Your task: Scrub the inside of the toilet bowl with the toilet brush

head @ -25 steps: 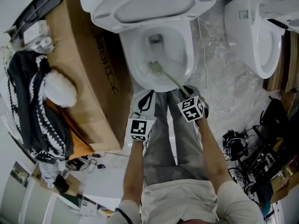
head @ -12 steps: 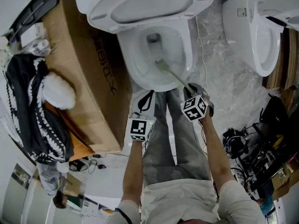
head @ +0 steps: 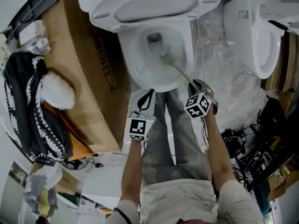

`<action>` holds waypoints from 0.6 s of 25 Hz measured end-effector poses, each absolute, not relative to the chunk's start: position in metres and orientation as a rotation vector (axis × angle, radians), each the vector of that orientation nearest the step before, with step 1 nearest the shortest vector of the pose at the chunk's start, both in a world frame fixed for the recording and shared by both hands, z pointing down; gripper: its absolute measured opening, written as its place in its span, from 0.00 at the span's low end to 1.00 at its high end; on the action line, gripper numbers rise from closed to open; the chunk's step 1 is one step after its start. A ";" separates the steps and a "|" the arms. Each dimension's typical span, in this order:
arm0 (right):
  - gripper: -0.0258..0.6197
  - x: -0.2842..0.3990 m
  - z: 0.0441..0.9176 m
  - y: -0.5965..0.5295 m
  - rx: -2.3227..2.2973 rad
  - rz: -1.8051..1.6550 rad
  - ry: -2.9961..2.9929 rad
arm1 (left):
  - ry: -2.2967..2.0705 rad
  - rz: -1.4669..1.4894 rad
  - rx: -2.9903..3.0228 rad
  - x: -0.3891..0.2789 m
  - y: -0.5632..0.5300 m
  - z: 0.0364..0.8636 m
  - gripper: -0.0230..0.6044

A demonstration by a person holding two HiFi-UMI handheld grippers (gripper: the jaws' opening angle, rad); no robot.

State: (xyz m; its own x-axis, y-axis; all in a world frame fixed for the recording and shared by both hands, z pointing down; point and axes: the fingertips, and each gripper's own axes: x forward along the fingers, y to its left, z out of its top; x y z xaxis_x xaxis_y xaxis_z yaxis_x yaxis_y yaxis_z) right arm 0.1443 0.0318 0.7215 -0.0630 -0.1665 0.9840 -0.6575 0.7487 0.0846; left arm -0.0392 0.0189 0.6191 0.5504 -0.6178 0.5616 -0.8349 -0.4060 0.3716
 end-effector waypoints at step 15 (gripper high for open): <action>0.18 0.159 0.725 -0.016 0.737 0.376 -1.568 | -1.138 0.439 2.169 -0.034 0.000 0.619 0.07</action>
State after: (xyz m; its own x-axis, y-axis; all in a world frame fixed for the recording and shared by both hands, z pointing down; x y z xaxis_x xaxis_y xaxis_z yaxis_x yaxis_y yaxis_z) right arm 0.1588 -0.0164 0.7250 0.0070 -0.2337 0.9723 -0.6493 0.7384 0.1821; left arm -0.0344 0.0004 0.6190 0.5691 -0.6079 0.5536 -0.8222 -0.4192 0.3850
